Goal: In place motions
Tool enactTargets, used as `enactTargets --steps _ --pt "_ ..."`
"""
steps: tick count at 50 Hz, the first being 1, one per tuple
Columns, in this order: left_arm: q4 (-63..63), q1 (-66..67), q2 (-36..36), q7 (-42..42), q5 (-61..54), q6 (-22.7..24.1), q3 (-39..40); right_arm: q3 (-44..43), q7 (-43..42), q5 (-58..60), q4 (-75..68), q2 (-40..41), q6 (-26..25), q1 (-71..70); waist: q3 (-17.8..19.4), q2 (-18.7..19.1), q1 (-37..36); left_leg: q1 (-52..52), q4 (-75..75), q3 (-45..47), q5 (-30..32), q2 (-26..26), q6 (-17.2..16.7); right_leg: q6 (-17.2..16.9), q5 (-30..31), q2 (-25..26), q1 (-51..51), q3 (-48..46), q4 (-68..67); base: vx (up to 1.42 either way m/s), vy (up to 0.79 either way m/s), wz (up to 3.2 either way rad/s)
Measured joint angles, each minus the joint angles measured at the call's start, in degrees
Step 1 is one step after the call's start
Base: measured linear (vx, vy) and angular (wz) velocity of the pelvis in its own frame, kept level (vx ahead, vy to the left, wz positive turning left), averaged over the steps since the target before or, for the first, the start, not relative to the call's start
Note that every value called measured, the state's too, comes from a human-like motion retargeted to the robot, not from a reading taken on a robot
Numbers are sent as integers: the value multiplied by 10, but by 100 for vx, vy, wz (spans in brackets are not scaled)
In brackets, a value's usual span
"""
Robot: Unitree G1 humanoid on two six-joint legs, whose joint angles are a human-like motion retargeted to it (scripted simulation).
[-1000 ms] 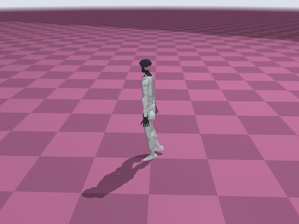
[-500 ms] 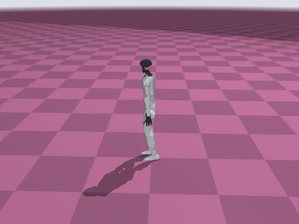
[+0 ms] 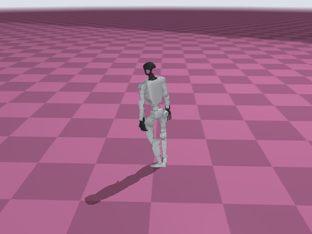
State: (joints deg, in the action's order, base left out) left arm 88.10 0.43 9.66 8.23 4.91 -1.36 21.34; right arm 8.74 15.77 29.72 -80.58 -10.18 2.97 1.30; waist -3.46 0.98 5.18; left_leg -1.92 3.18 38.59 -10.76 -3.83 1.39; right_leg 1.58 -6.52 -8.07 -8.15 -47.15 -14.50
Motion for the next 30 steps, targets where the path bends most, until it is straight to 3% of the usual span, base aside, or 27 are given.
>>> enactTargets --steps 2,5,8,11,23,27,30 --pt "1 8 2 0 2 0 5 0 2 -1 -1 1 0 -3 -1 -13 1 14 -9 29 -5 17 -2 -45 41 -4 4 37 24 1 0 -167" --pt "3 22 7 0 9 -3 14 2 2 1 -3 8 0 -2 -14 -15 20 25 -20 55 -6 20 -12 -28 34 18 -14 111 52 5 -2 -125" --pt "4 23 4 -2 11 -5 18 -5 3 -1 -9 11 -4 -2 -19 -15 24 30 -26 87 -4 17 -19 -10 46 26 -13 74 69 -7 0 -96" --pt "-2 8 -2 -1 -9 -4 5 -10 2 -3 -8 8 -2 -7 -4 -3 50 36 -28 97 -3 8 -23 -11 48 43 -25 127 66 -14 5 -34" --pt "-52 -9 -13 5 9 1 -38 -23 -13 -8 -58 -2 -22 14 -11 24 83 52 0 148 -8 -21 -48 2 30 68 -38 177 67 0 11 -26" --pt "-52 -2 -14 3 4 0 -36 -19 -11 0 -66 -2 -25 17 -13 -3 72 56 67 168 1 -22 -22 5 29 51 -29 201 77 5 12 -42" --pt "-50 5 -14 4 4 -1 -28 -10 -7 11 -67 0 -28 10 -20 -45 62 30 172 165 15 -25 41 3 32 9 -31 223 78 1 10 -58"
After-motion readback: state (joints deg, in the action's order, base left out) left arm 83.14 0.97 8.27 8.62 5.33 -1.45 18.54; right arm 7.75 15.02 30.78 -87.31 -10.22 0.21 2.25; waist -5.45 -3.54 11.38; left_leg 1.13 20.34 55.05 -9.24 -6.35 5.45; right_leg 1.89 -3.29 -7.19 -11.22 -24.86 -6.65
